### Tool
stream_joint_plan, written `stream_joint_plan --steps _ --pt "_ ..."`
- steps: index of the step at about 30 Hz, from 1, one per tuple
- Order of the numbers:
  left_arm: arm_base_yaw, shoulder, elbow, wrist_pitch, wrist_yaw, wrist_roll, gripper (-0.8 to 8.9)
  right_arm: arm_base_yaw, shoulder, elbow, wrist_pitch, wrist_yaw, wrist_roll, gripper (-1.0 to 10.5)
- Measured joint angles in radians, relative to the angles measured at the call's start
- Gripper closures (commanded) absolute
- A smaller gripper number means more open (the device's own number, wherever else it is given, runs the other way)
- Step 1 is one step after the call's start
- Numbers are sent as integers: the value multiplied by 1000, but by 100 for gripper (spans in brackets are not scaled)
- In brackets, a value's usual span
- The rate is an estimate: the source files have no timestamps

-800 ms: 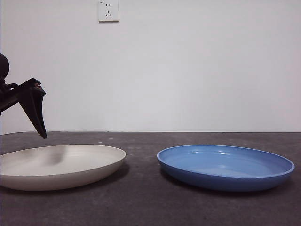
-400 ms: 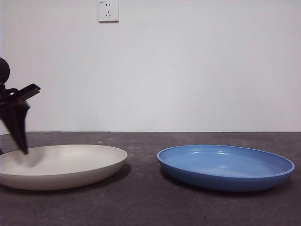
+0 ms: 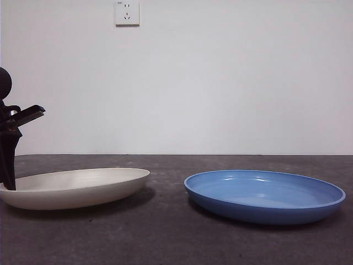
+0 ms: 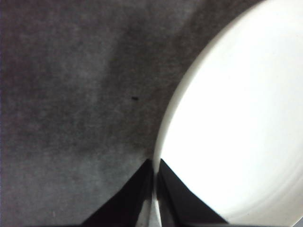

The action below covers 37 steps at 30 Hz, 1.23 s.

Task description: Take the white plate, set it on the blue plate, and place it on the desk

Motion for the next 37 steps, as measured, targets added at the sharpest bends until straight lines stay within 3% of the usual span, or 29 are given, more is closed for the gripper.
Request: stream_joint_plan --steps 7,14,22,29,37 --pt "-31 0 122 -103 -7 0 799 0 0 5 -7 32 5 295" --pt "-161 0 305 -217 -7 -2 799 0 1 94 -120 221 6 295" --pt "-372 0 391 -198 -7 -55 799 0 0 255 -251 390 -50 295" --pt "-526 40 439 -137 11 -125 799 0 0 315 -288 417 -77 295" --pt "-623 272 627 -187 13 -144 799 0 0 315 -309 417 -79 295"
